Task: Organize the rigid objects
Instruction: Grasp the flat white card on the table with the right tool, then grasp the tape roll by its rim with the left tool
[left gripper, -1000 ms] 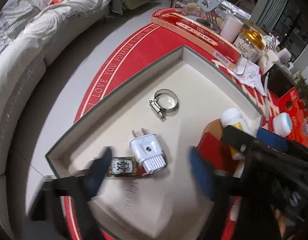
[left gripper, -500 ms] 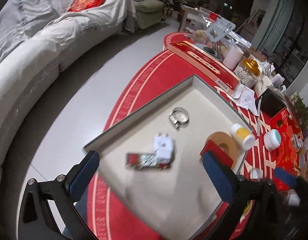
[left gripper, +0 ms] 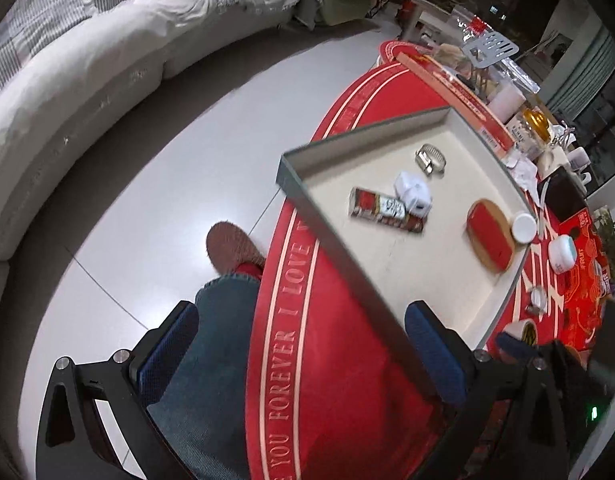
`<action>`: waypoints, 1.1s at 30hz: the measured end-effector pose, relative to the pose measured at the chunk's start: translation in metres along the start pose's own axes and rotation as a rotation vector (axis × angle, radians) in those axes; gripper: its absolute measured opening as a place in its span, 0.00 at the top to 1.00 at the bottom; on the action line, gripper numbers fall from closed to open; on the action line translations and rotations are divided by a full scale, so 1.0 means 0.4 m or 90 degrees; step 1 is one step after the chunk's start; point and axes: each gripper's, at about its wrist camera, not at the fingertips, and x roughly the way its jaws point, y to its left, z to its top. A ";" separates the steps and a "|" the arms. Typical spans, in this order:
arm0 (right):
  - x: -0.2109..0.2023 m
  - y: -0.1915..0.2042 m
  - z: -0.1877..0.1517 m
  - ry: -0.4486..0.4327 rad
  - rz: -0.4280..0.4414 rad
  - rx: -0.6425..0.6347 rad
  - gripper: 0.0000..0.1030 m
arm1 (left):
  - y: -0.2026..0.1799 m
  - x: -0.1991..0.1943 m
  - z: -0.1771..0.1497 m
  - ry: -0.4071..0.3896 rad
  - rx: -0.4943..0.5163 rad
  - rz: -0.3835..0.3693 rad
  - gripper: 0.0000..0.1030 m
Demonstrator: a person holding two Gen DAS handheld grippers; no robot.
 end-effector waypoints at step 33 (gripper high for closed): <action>-0.246 -0.275 -0.500 -0.002 0.001 0.470 0.50 | -0.644 0.161 -0.173 0.043 0.353 0.013 0.00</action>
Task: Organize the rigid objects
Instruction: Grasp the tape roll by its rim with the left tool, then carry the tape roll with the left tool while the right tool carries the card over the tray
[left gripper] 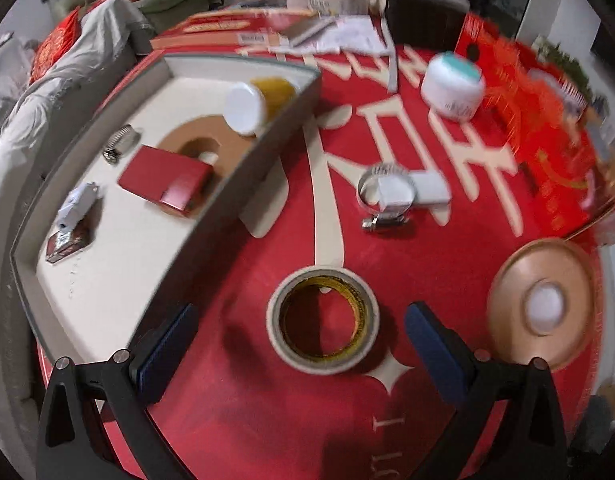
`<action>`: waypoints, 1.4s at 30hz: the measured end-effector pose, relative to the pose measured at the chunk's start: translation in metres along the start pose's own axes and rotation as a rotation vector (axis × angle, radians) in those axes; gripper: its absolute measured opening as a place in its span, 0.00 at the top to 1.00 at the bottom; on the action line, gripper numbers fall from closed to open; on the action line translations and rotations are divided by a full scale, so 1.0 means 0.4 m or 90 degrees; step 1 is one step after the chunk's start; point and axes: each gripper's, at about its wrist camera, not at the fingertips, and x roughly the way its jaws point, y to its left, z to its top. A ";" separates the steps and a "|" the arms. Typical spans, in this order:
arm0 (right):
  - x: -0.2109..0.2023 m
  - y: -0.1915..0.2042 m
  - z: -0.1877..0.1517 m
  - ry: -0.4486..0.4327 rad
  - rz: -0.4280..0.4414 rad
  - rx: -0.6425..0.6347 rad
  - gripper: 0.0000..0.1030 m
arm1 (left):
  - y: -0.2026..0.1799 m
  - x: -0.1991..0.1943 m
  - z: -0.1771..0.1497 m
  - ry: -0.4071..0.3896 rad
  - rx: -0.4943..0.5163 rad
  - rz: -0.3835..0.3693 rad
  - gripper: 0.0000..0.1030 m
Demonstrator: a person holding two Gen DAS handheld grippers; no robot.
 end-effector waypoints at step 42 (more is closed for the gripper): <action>-0.329 0.406 0.195 -0.241 0.056 -0.141 0.50 | 0.381 -0.635 -0.080 -0.258 -0.191 0.027 0.49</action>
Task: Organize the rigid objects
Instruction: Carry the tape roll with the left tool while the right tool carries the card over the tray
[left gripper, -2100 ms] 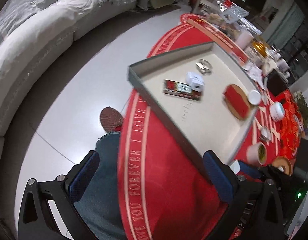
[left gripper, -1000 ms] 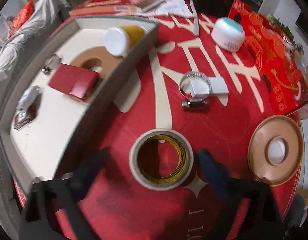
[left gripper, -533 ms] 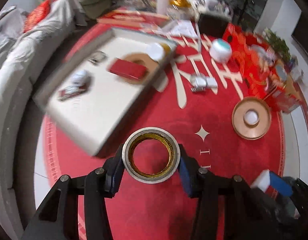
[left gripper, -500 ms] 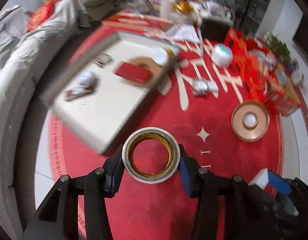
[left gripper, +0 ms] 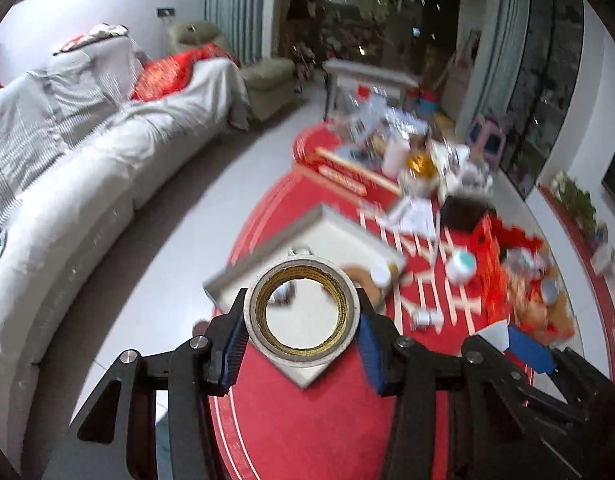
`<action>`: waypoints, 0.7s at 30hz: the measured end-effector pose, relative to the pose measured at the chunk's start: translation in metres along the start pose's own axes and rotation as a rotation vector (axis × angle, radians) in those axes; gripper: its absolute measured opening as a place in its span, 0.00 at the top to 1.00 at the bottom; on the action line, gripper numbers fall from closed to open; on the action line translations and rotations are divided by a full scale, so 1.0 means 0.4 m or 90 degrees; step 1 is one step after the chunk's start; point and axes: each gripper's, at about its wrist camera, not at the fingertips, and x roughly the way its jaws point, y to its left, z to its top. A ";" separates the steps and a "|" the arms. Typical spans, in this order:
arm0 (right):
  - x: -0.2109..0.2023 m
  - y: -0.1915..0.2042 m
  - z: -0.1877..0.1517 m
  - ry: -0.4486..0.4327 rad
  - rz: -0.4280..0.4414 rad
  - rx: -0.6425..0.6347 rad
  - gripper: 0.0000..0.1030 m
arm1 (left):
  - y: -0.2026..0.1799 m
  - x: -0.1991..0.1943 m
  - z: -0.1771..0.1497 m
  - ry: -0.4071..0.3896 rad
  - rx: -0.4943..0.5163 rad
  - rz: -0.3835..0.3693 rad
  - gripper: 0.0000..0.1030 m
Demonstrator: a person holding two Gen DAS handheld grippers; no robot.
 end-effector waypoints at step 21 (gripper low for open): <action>0.172 0.126 0.206 0.008 0.008 -0.055 0.49 | 0.107 0.215 0.069 0.044 -0.058 0.074 0.49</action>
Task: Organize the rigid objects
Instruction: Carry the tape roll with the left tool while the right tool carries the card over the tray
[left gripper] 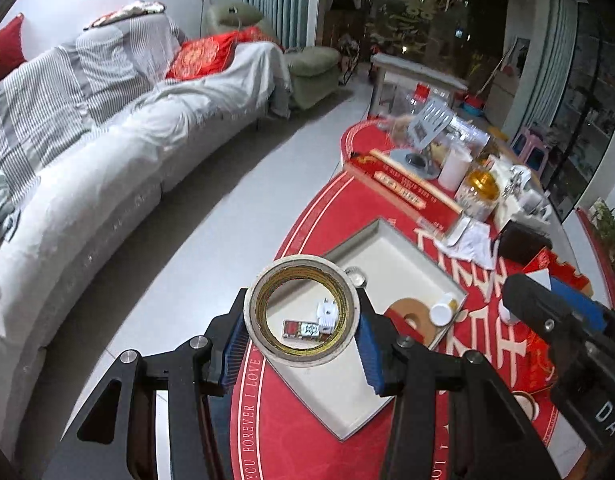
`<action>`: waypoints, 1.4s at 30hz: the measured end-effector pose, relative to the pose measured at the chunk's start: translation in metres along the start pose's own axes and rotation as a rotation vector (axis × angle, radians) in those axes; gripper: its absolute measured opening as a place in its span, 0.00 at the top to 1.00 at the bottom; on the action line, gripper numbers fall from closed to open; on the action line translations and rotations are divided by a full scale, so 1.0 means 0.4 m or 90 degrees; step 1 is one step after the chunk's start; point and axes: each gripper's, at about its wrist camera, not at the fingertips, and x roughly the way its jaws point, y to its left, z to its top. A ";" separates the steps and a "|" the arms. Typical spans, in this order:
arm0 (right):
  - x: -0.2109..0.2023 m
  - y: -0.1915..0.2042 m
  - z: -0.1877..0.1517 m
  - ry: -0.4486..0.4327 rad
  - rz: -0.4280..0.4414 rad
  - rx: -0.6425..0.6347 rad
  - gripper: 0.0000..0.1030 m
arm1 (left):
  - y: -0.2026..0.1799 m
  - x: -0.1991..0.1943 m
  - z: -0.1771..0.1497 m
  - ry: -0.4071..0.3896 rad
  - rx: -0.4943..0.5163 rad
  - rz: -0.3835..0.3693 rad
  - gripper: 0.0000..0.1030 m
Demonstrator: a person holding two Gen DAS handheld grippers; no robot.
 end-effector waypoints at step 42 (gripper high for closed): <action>0.339 -0.111 -0.095 0.158 -0.037 0.052 0.49 | -0.046 0.329 -0.085 0.132 0.024 0.013 0.49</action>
